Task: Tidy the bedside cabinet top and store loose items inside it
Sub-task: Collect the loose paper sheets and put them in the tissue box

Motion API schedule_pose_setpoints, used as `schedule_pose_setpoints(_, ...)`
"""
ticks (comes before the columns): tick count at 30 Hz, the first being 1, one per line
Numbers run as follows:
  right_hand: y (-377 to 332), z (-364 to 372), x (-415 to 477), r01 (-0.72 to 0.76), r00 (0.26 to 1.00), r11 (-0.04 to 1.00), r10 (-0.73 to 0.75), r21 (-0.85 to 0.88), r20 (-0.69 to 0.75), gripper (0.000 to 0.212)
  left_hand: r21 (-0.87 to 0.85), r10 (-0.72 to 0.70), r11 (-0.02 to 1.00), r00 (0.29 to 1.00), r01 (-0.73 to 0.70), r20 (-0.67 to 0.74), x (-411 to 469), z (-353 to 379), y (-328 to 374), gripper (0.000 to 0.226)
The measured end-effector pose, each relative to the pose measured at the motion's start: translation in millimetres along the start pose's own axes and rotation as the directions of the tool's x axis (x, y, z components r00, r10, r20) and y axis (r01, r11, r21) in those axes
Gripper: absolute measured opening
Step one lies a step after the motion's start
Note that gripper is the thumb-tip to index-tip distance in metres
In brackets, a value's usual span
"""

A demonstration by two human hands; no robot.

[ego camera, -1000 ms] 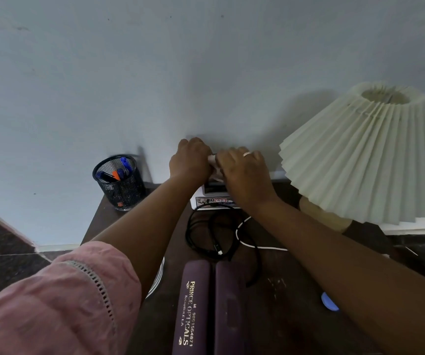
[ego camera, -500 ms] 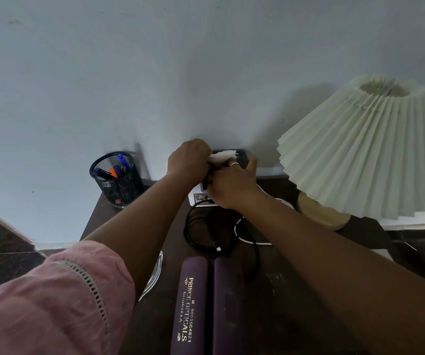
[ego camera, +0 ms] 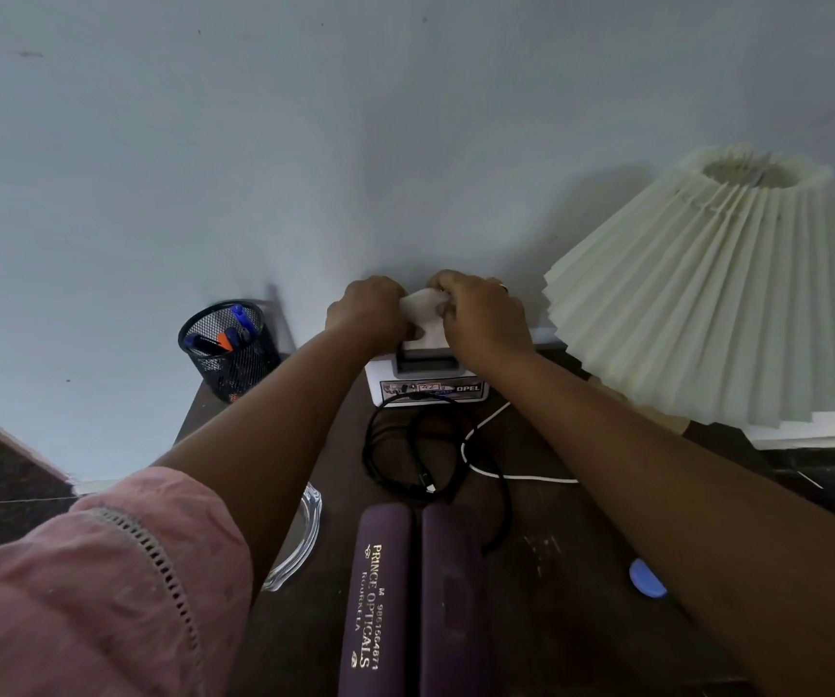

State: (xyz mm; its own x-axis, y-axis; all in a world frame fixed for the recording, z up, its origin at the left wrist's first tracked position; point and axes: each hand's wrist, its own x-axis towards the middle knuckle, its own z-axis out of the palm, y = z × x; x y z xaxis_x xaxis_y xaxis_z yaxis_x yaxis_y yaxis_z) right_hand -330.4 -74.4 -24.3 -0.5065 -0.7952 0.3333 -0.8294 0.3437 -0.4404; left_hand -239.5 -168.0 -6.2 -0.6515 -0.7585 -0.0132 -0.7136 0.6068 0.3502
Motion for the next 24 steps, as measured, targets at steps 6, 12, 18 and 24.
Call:
schedule_pose_setpoints(6, -0.6, 5.0, -11.5, 0.051, 0.992, 0.997, -0.043, -0.064, 0.119, 0.071, -0.079, 0.041, 0.995, 0.982, -0.057, -0.186, -21.4, 1.8, -1.8, 0.043)
schedule_pose_setpoints(12, -19.0, -23.1, -48.9, -0.031, 1.000, 0.973, 0.030, 0.227, 0.009, 0.074, -0.271, -0.035, 0.961, 0.947, -0.055, -0.318, -71.2, -3.0, -4.8, 0.065)
schedule_pose_setpoints(18, -36.4, -50.3, -135.9, -0.371, 0.906, 0.755, 0.167, 0.540, 0.390, 0.055, -0.579, -0.242, 0.815, 0.922, 0.023, -0.304, -159.7, -3.1, 12.4, 0.046)
schedule_pose_setpoints(24, -25.4, -50.0, -218.4, -0.561, 0.785, 0.740, 0.332, 0.372, 0.523, 0.048, -0.625, -0.471, 0.623, 0.863, 0.471, 0.181, -233.1, 33.4, 6.8, 0.050)
